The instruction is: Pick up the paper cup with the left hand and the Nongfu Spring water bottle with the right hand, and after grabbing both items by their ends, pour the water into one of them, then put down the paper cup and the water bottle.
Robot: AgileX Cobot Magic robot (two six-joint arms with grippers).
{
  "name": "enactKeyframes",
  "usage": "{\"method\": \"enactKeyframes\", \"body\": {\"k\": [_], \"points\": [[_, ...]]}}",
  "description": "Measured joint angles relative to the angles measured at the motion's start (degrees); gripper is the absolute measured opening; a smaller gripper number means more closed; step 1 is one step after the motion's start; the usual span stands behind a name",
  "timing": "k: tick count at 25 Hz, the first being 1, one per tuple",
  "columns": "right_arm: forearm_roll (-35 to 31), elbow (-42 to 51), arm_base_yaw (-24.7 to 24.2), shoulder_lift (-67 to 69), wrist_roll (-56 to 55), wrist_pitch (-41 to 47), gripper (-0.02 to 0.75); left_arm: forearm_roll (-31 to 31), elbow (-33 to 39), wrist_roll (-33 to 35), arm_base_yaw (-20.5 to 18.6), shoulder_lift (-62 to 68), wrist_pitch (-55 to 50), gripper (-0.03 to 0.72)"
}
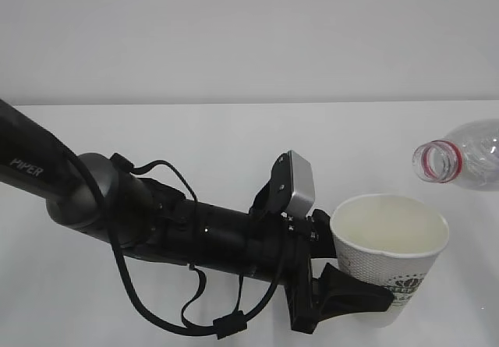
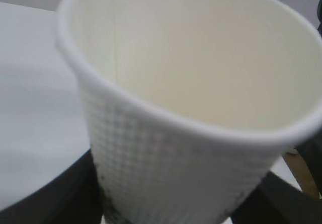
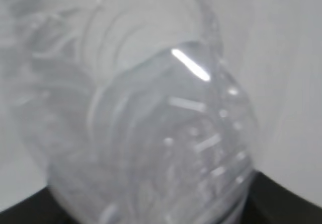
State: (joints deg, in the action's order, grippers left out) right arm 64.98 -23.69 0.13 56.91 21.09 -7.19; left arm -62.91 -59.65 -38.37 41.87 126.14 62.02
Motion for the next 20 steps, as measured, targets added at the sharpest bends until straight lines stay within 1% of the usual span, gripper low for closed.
{"method": "enactKeyframes", "body": {"k": [20], "points": [[0.0, 0.0, 0.0, 0.0, 0.78, 0.0, 0.422, 0.0, 0.0, 0.0, 0.0, 0.0, 0.0, 0.489]]}}
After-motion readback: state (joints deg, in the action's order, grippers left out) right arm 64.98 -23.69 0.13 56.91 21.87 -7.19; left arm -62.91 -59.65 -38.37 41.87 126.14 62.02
